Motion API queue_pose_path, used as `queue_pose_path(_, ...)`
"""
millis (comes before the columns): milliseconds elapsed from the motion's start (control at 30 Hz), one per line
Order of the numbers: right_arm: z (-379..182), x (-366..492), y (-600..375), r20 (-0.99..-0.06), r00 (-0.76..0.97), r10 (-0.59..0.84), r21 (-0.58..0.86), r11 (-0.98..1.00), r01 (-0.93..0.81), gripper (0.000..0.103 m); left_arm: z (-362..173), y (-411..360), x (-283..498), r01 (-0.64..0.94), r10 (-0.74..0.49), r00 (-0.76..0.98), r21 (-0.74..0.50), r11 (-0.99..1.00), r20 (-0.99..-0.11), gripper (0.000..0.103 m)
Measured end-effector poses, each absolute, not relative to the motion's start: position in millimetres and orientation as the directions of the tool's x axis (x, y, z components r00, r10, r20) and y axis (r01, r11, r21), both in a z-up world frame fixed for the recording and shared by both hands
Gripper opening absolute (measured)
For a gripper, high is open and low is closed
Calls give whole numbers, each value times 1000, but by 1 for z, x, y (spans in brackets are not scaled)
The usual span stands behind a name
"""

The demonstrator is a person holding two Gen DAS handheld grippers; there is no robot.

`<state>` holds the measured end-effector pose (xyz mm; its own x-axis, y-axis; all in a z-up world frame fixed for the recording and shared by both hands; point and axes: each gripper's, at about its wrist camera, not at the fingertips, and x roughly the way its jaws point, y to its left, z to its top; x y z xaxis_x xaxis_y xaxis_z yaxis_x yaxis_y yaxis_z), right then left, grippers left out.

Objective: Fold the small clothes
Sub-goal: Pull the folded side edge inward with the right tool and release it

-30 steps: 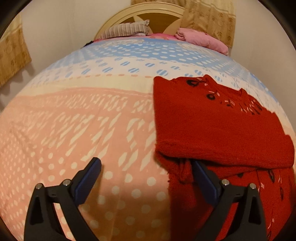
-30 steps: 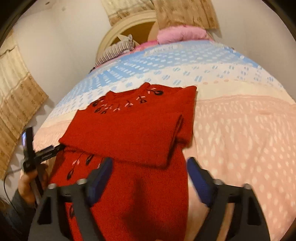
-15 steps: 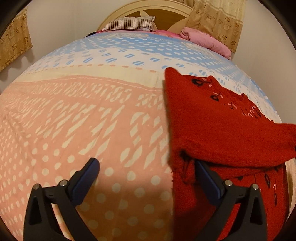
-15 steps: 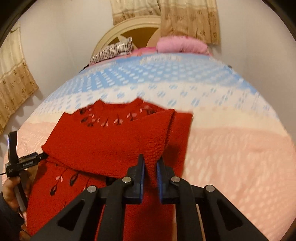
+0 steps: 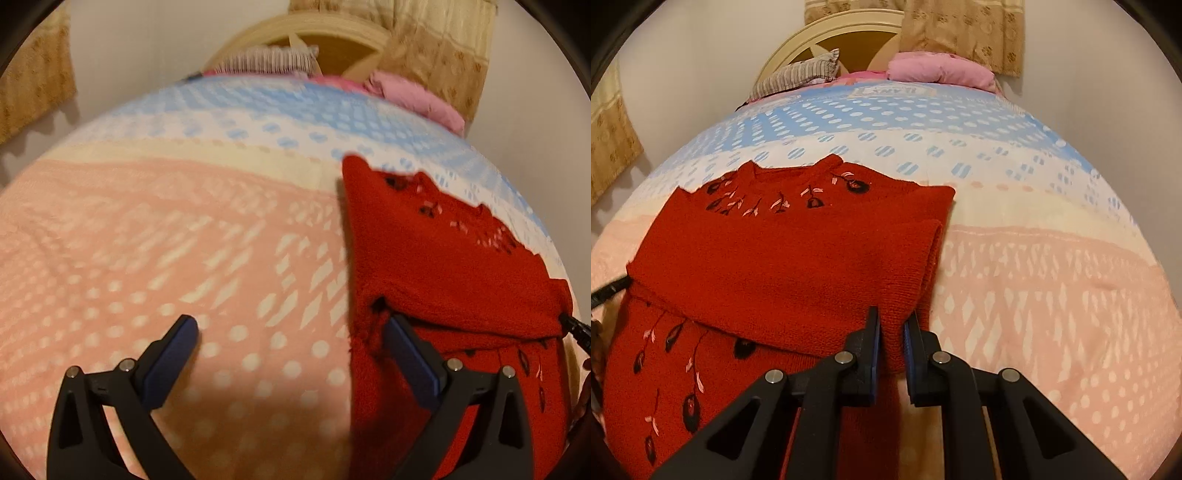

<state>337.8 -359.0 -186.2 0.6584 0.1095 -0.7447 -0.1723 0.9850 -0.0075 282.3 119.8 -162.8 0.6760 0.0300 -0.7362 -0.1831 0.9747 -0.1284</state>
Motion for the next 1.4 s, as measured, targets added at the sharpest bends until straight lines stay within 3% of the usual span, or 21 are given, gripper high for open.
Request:
queue_pose_path(167,-164,327,-354,-692,719,59,-62,988,-141,37,-129,112,276,-153,67,746,-73,985,-662,103)
queue_pose_path(233,-153,324,-343,-662,740,118,-34,982,-186,50,-128,109,290,-146,63,735,-68,987,-675,103)
queue_pose_path(300,-149,326,-325,-661,725,194,-6,965,-263,55,-132,103,307,-158,91,724,-35,987,-683,103)
queue_pose_path(400,-160,335,-304,-689,695,206,-29,950,-311,55,-147,93,327,-168,141,694,31,985,-706,103)
queue_pose_path(500,-184,354,-306,-750,627,212,34,958,-283,55,-168,91,336,-176,177,647,81,981,-741,103)
queue_pose_path(967,-201,352,-307,-748,626,222,43,957,-288,56,-177,109,330,-208,111,636,-31,978,-764,103)
queue_pose_path(1167,-194,363,-276,-743,619,252,37,940,-339,56,-179,111,326,-246,157,620,-1,969,-768,103)
queue_pose_path(1233,-203,365,-263,-758,609,232,-1,934,-358,63,-180,113,325,-253,159,617,-4,967,-770,103)
queue_pose_path(1400,-206,363,-265,-748,618,242,8,934,-357,66,-174,119,323,-257,146,625,-26,966,-767,103)
